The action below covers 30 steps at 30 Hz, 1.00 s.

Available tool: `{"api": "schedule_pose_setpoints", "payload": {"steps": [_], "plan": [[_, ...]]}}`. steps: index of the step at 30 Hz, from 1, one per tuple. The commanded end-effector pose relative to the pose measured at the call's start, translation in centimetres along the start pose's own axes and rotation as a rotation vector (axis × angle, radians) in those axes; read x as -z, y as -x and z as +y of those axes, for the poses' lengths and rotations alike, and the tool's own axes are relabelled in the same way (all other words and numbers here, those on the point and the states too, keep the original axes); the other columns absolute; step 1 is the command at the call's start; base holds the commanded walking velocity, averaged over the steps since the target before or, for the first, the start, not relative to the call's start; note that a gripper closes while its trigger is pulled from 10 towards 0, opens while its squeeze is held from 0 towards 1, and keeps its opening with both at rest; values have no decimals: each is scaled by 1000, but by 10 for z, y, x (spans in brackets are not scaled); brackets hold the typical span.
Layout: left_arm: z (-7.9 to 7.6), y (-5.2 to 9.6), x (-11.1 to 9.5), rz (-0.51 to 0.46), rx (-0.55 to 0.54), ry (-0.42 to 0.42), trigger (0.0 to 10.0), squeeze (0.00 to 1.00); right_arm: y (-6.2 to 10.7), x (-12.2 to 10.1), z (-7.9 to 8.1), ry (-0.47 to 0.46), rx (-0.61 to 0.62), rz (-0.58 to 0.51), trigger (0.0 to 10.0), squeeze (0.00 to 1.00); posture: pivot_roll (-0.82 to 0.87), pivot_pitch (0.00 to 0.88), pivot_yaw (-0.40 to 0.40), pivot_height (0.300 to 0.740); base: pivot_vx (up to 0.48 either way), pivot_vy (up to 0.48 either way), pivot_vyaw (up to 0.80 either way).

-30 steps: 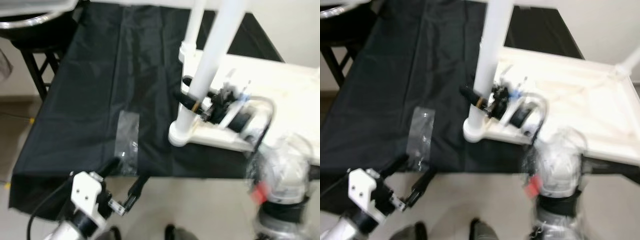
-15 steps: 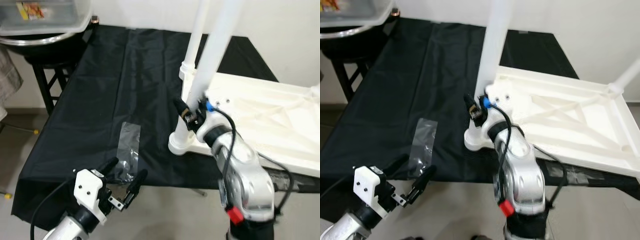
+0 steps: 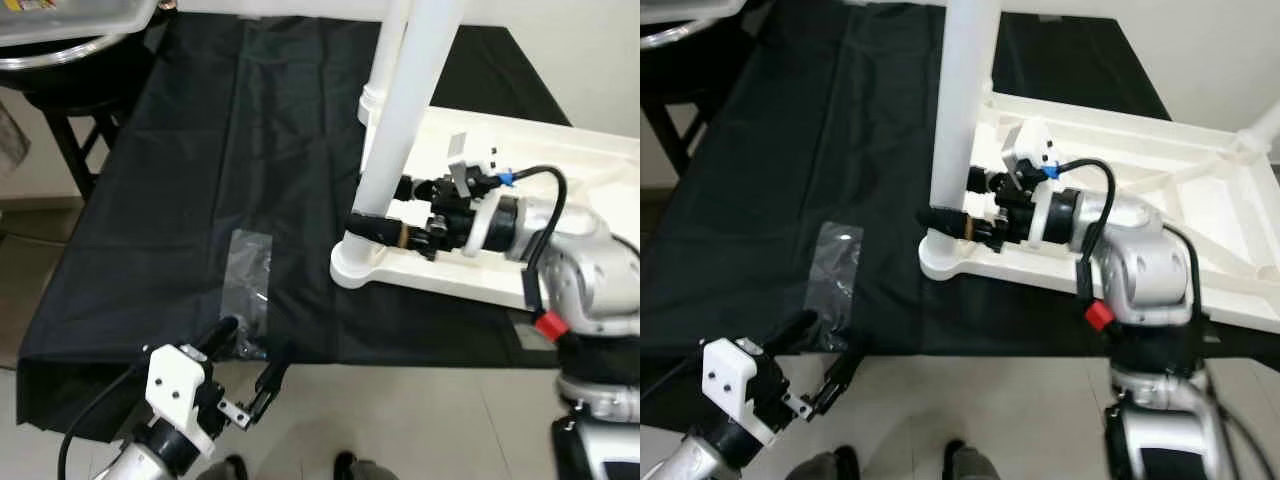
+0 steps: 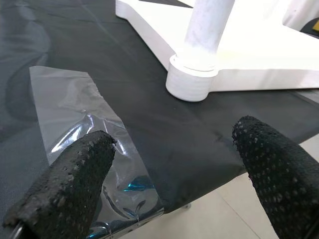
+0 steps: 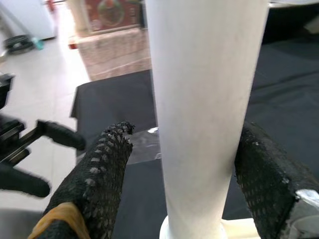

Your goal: Building children table

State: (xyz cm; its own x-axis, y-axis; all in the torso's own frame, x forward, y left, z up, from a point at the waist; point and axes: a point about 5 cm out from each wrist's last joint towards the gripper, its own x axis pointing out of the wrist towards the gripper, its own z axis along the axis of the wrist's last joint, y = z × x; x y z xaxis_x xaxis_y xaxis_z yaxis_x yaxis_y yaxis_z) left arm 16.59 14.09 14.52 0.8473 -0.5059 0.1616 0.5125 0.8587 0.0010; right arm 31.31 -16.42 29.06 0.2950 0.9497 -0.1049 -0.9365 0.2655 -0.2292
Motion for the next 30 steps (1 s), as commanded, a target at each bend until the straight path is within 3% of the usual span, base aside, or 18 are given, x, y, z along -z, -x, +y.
{"api": "schedule_pose_setpoints", "payload": {"steps": [1, 3, 4, 9, 16, 17, 18, 19, 20, 21, 22, 23, 24, 25, 26, 28, 30], "plan": [[-3, 4, 1, 25, 1, -9, 10000, 0, -6, 0, -5, 6, -67, 2, 10000, 0, 56, 305, -78, 740, 0, 0, 0], [-3, 5, 0, 29, -2, -10, 10000, 0, -7, -3, -13, 21, -57, -1, 10000, 0, 66, 310, -78, 740, 0, 0, 0], [-4, 7, -1, 34, -5, -15, 10000, 0, -9, -8, -20, 38, -50, -16, 0, 0, 69, 318, -80, 740, 0, 0, 0], [-5, 10, -3, 43, -13, -22, 10000, 0, -12, -15, -35, 57, -58, -54, 0, 0, 74, 324, -83, 740, 0, 0, 0], [-6, 11, -3, 48, -16, -22, 10000, 0, -7, 1, -33, 14, -88, -45, 0, 0, 70, 325, -85, 740, 0, 0, 0], [-5, 10, -2, 47, -16, -22, 10000, 0, -13, 24, -17, -73, 23, -44, 0, 0, 39, 311, -105, 740, 0, 0, 0], [-4, 10, -1, 47, -16, -21, 10000, 0, -21, 59, -5, -121, 426, 86, 0, 0, 36, 302, -104, 740, 0, 0, 0], [-4, 10, -1, 47, -16, -21, 10000, 0, -21, 59, -5, -121, 426, 86, 0, 0, 36, 302, -104, 740, 0, 0, 0], [-3, 9, 0, 46, -17, -20, 10000, 0, -8, 90, 19, -191, 860, 230, 0, 0, 24, 298, -101, 740, 0, 0, 0], [-3, 9, 0, 46, -17, -20, 10000, 0, -8, 90, 19, -191, 860, 230, 0, 0, 24, 298, -101, 740, 0, 0, 0], [-2, 8, 1, 45, -18, -19, 10000, 0, 12, 106, 40, -234, 1183, 346, 0, 0, 24, 298, -101, 740, 0, 0, 0], [-2, 8, 1, 45, -18, -19, 10000, 0, 12, 106, 40, -234, 1183, 346, 0, 0, 24, 298, -101, 740, 0, 0, 0], [1, 5, 2, 42, -16, -19, 10000, 0, 6, 115, 63, -250, 1193, 384, 0, 0, -5, 276, -66, 740, 0, 0, 0], [2, 3, 3, 40, -14, -18, 10000, 0, -4, 117, 77, -267, 1115, 372, 0, 0, -5, 276, -66, 740, 0, 0, 0], [2, 3, 3, 40, -14, -18, 10000, 0, -4, 117, 77, -267, 1115, 372, 0, 0, -5, 276, -66, 740, 0, 0, 0], [4, -1, 7, 38, -2, -17, 10000, 0, -27, 113, 80, -234, 979, 309, 0, 0, 1, 233, -58, 740, 0, 0, 0], [5, -2, 8, 39, 1, -17, 10000, 0, -30, 111, 77, -219, 974, 295, 0, 0, 1, 233, -58, 740, 0, 0, 0]]}}
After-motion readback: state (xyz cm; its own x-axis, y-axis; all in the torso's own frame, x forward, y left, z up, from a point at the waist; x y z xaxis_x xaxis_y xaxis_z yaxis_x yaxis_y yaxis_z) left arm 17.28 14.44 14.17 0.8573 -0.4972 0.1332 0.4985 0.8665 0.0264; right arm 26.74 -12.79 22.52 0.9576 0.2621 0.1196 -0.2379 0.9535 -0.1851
